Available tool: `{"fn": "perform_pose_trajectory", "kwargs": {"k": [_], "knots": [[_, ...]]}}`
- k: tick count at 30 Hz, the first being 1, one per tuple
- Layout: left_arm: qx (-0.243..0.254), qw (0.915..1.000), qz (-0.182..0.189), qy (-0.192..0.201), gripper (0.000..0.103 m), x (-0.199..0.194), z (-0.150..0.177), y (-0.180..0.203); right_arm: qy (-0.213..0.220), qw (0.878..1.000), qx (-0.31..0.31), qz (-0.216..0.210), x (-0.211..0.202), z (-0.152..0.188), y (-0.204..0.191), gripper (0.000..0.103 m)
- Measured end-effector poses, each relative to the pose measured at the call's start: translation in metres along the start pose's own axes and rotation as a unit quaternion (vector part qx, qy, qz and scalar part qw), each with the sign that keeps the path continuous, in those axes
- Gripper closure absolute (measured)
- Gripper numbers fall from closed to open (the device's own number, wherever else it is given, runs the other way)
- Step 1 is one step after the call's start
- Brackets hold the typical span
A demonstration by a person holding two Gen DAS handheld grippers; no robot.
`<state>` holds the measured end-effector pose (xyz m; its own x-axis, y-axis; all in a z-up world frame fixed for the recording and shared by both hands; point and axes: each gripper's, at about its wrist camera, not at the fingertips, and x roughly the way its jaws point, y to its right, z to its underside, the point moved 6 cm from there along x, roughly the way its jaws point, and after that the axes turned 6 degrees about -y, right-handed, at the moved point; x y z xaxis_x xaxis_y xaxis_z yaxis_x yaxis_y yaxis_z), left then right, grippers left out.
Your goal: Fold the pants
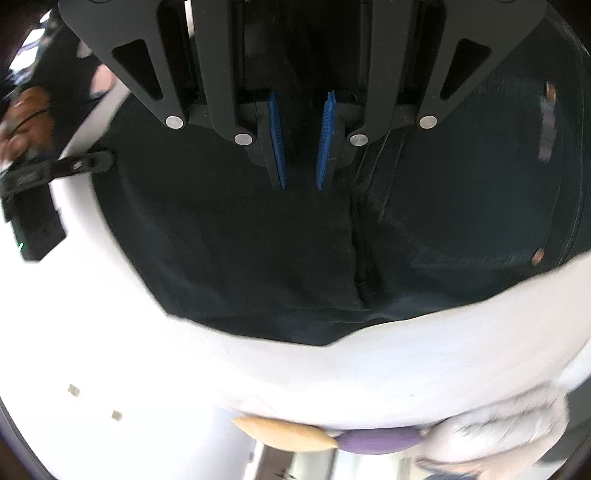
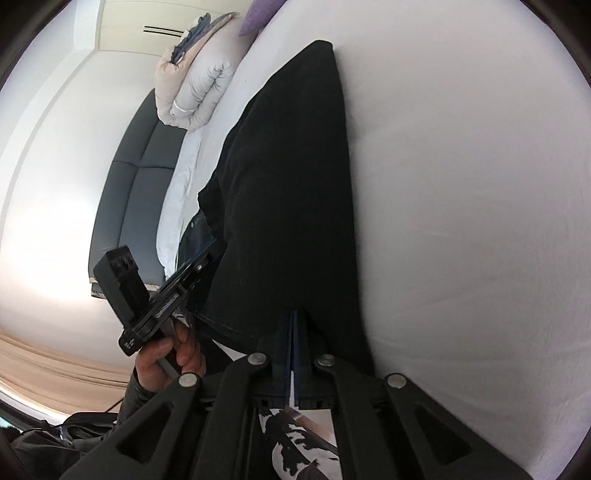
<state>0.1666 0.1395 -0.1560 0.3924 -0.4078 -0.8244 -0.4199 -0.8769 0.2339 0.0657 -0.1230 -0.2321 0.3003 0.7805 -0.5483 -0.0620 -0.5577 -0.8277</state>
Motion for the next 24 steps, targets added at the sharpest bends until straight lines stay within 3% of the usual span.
{"fn": "perform_pose_trajectory", "kwargs": {"k": [1, 3, 5, 6, 7, 9, 11, 12, 15, 17, 19, 22, 23, 24], "knots": [[-0.022, 0.9997, 0.01, 0.009, 0.085, -0.011, 0.004, -0.007, 0.003, 1.0, -0.001, 0.002, 0.0, 0.001, 0.0, 0.103], [-0.061, 0.9971, 0.031, 0.033, 0.072, -0.035, 0.014, -0.022, 0.013, 1.0, -0.002, 0.001, -0.001, 0.001, -0.003, 0.103], [-0.104, 0.9916, 0.047, 0.061, 0.004, -0.063, 0.025, -0.041, 0.025, 1.0, -0.006, 0.0, -0.002, 0.001, -0.006, 0.103], [-0.127, 0.9867, 0.054, 0.086, 0.001, -0.082, 0.031, -0.053, 0.03, 1.0, -0.009, -0.001, -0.003, 0.002, -0.007, 0.101], [-0.148, 0.9813, 0.064, 0.106, 0.001, -0.097, 0.037, -0.064, 0.035, 0.999, -0.013, -0.006, -0.004, 0.003, -0.01, 0.097], [-0.198, 0.9677, 0.084, 0.131, 0.001, -0.124, 0.05, -0.093, 0.044, 0.998, -0.018, -0.035, -0.005, 0.004, -0.018, 0.065], [-0.263, 0.9448, 0.105, 0.164, 0.001, -0.143, 0.064, -0.125, 0.051, 0.997, -0.02, -0.054, -0.005, 0.003, -0.028, 0.046], [-0.308, 0.9243, 0.13, 0.184, 0.001, -0.15, 0.073, -0.145, 0.053, 0.997, -0.022, -0.056, -0.004, 0.003, -0.033, 0.038], [-0.43, 0.8563, 0.195, 0.209, 0.001, -0.15, 0.102, -0.191, 0.048, 0.998, -0.027, -0.044, 0.0, 0.001, -0.038, 0.037], [-0.466, 0.8299, 0.218, 0.215, 0.005, -0.146, 0.112, -0.206, 0.048, 0.998, -0.018, -0.048, 0.0, -0.001, -0.037, 0.038], [-0.473, 0.8244, 0.225, 0.215, 0.005, -0.145, 0.111, -0.209, 0.05, 0.997, -0.007, -0.057, -0.002, -0.002, -0.035, 0.041], [-0.505, 0.8032, 0.228, 0.218, 0.006, -0.144, 0.113, -0.219, 0.054, 0.997, 0.003, -0.058, -0.005, -0.004, -0.033, 0.044], [-0.513, 0.8001, 0.222, 0.217, 0.007, -0.144, 0.114, -0.221, 0.054, 0.997, 0.004, -0.056, -0.006, -0.003, -0.03, 0.044], [-0.516, 0.8026, 0.21, 0.213, 0.007, -0.146, 0.115, -0.223, 0.054, 0.997, 0.004, -0.053, -0.007, -0.003, -0.031, 0.044]]}}
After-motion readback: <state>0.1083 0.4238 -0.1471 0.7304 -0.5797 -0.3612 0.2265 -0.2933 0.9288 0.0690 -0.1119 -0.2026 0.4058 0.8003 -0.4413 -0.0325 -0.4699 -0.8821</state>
